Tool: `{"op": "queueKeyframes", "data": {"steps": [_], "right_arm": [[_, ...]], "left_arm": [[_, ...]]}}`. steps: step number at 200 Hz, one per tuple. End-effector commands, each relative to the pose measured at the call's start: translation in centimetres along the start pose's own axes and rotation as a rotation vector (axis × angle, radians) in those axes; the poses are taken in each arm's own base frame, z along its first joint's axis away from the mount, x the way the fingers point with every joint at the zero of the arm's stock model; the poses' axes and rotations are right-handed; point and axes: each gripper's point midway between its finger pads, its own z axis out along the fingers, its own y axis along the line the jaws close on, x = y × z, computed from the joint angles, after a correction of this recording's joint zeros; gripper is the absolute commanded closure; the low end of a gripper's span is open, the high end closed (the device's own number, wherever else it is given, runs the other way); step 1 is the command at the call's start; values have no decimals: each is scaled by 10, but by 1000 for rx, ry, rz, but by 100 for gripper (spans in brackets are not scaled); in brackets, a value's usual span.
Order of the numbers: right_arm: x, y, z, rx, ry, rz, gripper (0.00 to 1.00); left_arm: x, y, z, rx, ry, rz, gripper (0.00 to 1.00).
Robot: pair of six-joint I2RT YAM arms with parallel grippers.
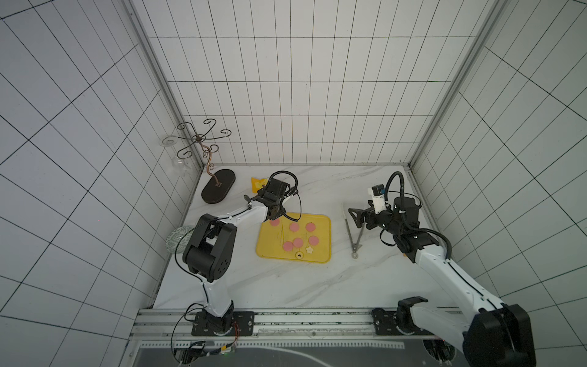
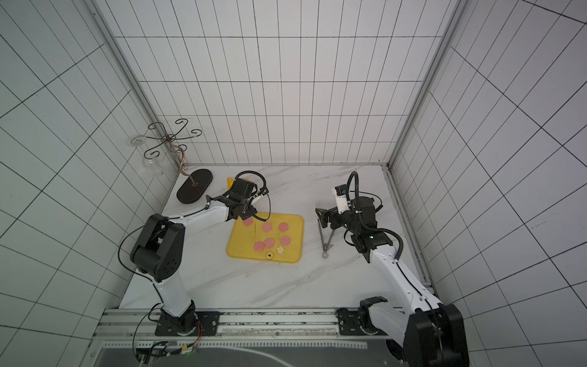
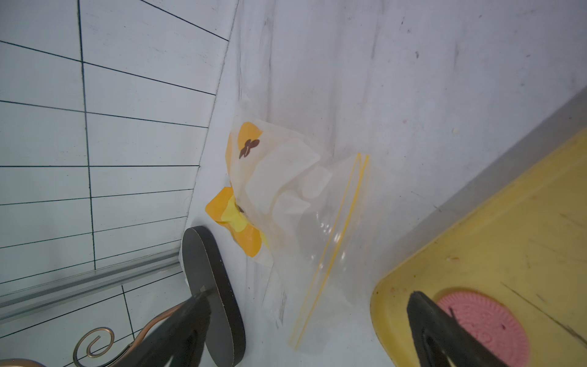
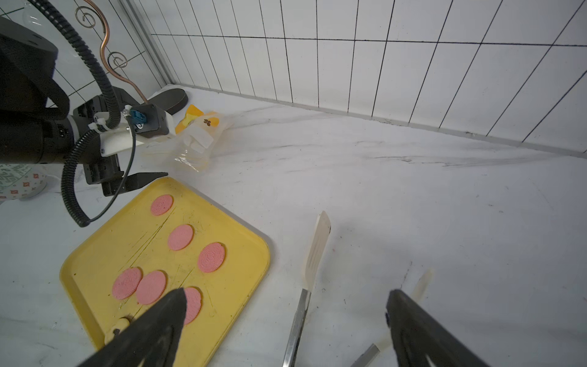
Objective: Put the cookies into a resealable bag to prevent moisture
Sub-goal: Pick up the ziploc bag from the center of the board.
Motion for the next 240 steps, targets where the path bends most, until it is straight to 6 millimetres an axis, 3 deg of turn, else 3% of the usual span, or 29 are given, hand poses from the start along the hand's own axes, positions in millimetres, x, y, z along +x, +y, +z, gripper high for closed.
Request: {"op": "queueKeyframes", "data": {"steps": [1, 53, 92, 127, 150, 165, 205, 240], "right_arm": [[-22, 1, -7, 14, -35, -24, 0], [-23, 4, -4, -8, -31, -10, 0], [-24, 16, -4, -75, -45, 33, 1], [-25, 17, -6, -80, -51, 41, 1], [-26, 18, -7, -81, -51, 45, 0], [-26, 18, -8, -80, -54, 49, 0], [-25, 19, -9, -86, -53, 67, 0], [-27, 25, -8, -130, -67, 101, 0]], "left_arm": [[-1, 1, 8, -20, 15, 9, 3], [4, 15, 25, -86, 79, 22, 10], [9, 8, 36, -85, 118, 25, 31], [11, 1, 43, -63, 137, 35, 49], [11, -2, 48, -60, 148, 39, 55], [12, 0, 50, -68, 162, 44, 64], [0, 23, 34, -94, 170, -42, 100], [-12, 52, 4, -106, 191, -231, 100]]}}
